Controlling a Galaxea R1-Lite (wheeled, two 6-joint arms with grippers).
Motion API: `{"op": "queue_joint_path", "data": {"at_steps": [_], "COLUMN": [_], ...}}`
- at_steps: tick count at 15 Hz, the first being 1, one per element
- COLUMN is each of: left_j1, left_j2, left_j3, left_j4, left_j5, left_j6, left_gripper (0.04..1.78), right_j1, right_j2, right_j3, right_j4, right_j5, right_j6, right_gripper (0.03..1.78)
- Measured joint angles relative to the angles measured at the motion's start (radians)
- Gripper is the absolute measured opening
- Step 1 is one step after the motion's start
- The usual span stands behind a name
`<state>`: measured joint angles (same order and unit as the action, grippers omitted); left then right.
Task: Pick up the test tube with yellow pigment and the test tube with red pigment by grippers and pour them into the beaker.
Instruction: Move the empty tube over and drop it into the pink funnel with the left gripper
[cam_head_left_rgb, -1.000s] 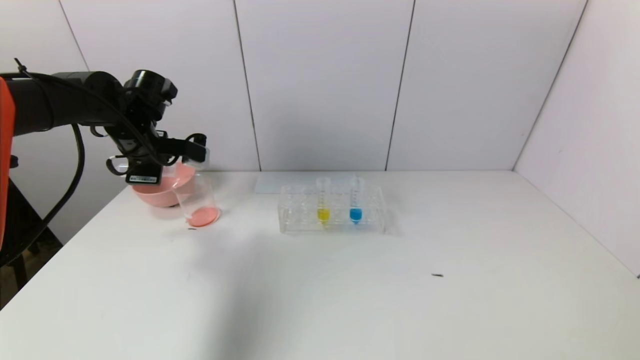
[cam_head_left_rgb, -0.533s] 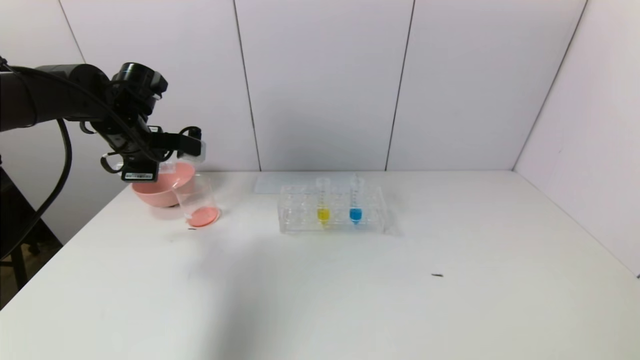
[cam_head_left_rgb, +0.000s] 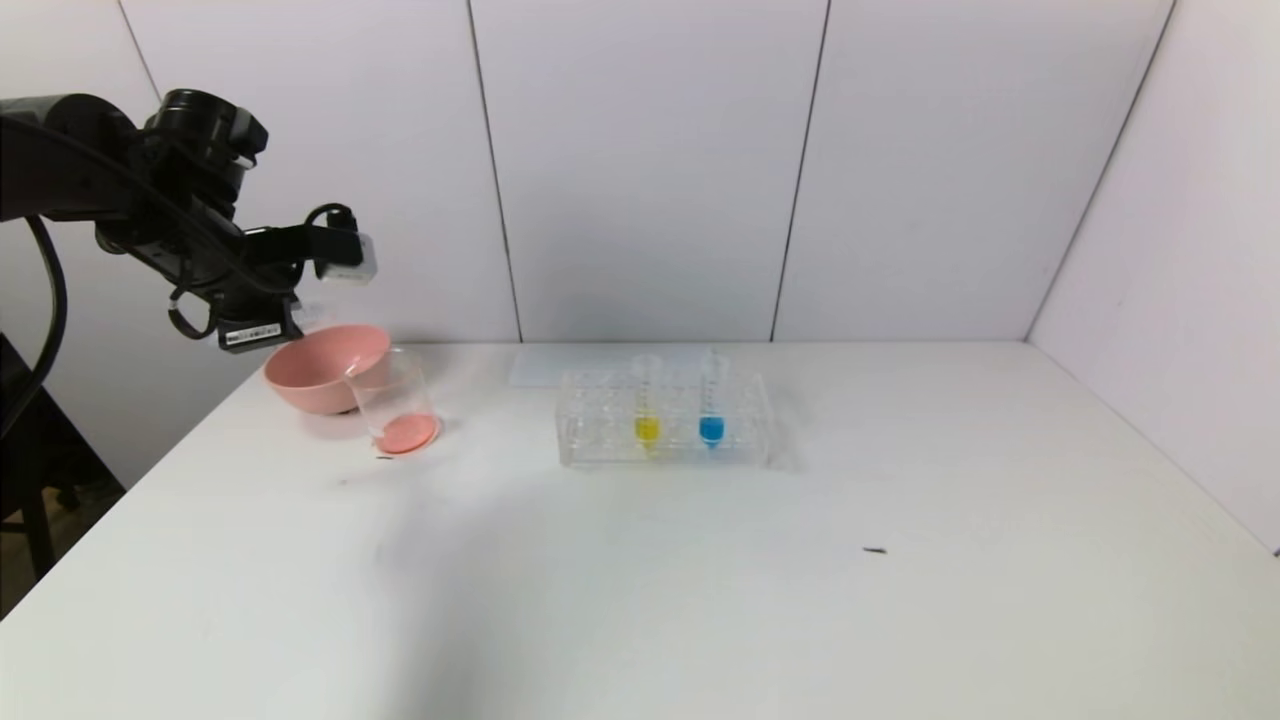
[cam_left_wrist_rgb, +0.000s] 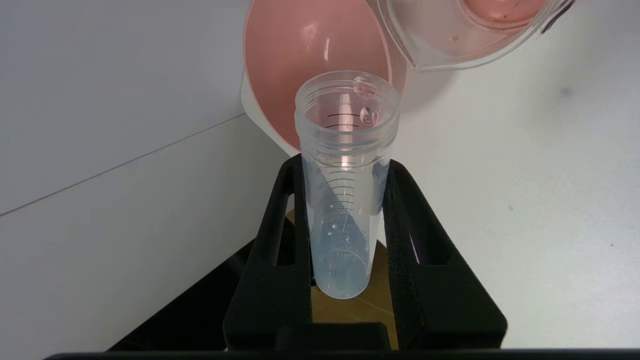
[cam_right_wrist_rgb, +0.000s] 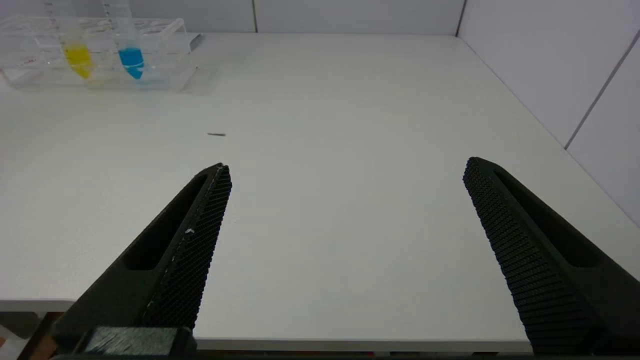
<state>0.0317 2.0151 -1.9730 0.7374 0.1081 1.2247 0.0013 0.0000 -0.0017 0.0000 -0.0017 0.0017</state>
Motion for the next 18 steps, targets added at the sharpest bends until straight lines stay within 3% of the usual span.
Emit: {"op": "queue_joint_path", "data": {"at_steps": [6,10,12,18], "left_j1": [0.082,0.123,0.128,0.131], "left_j2": [-0.023,-0.033,-0.036,-0.026], "left_j3": [0.023,0.029,0.065,0.247], "left_j4": [-0.014,-0.041,-0.141,-0.636], "left_j5": [-0.260,-0.335,-0.357,-0.395], "left_j6": [-0.220,-0.346,-0.443,-0.772], "left_gripper": [0.45,0.45,0.45,0.45], "right_j1": [0.000,0.000,0.000,0.000], "right_j2": [0.000,0.000,0.000,0.000], "right_j3": [0.000,0.000,0.000,0.000], "right_j4": [0.000,0.000,0.000,0.000], "right_j5": [0.000,0.000,0.000,0.000], "right_j6": [0.000,0.000,0.000,0.000], "right_gripper": [1.70,1.70,1.70,1.70]}}
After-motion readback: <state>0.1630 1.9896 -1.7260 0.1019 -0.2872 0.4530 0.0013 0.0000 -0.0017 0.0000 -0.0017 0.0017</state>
